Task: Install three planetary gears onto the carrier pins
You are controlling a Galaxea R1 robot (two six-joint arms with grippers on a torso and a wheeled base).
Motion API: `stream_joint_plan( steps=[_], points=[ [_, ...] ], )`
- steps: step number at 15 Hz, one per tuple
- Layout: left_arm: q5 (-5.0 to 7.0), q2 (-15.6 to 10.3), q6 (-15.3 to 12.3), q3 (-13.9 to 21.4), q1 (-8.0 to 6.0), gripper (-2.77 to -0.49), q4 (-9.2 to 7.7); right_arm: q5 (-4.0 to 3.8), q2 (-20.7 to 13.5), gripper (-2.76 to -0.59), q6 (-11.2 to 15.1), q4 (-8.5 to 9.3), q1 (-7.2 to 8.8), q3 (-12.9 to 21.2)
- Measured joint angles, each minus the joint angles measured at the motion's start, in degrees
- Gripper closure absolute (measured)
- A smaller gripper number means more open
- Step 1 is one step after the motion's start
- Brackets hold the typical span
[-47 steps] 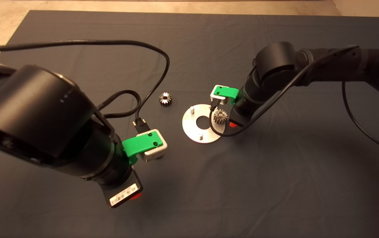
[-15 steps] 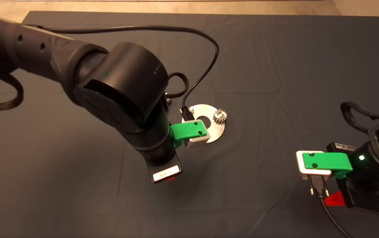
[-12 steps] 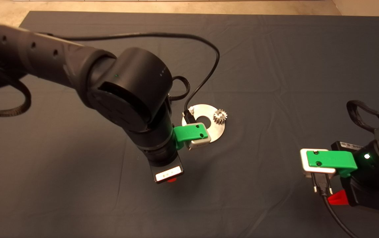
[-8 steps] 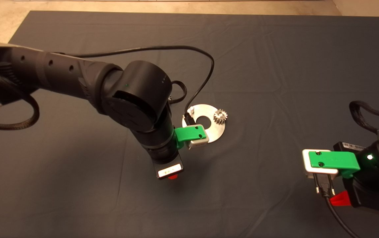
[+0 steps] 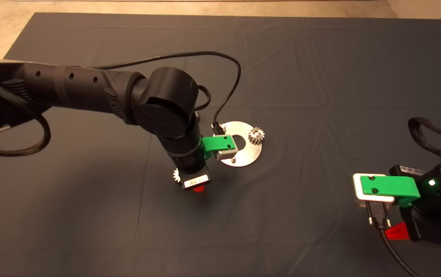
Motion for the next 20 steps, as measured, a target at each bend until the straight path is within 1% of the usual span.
stream_joint_plan(
  steps=[4,5,7,8,12,15,17,19,20],
  points=[
    [-0.04,-0.37,0.85,-1.78,0.08,-1.76,0.26,0.00,0.02,-1.16,0.00,0.02,0.00,0.00],
    [-0.02,-0.53,0.88,-1.94,0.34,-1.76,0.26,0.02,0.02,-1.16,0.00,0.02,0.00,0.00],
    [-0.04,-1.00,0.94,-1.98,1.45,-1.76,0.33,0.00,0.02,-1.16,0.00,0.02,0.00,0.00],
    [-0.04,-1.28,1.00,-1.98,1.73,-1.76,0.30,0.00,0.02,-1.16,0.00,0.02,0.00,0.00],
    [-0.04,-1.77,1.09,-2.09,1.95,-1.76,0.39,0.00,0.02,-1.16,0.00,0.02,0.00,0.00],
    [-0.06,-2.07,1.79,-2.09,3.18,-1.76,0.41,0.00,0.02,-1.16,0.00,0.02,0.00,0.00],
    [-0.04,-2.31,2.17,-2.09,3.43,-1.76,0.52,0.02,0.02,-1.16,0.00,0.02,0.02,0.00],
    [-0.04,-2.76,2.38,-2.09,3.56,-1.76,1.91,0.00,0.04,-1.16,-0.01,0.02,0.00,0.00],
    [-0.02,-2.86,2.48,-2.09,3.85,-1.76,2.69,0.02,0.06,-1.16,-0.01,0.02,0.00,0.00]
  ],
)
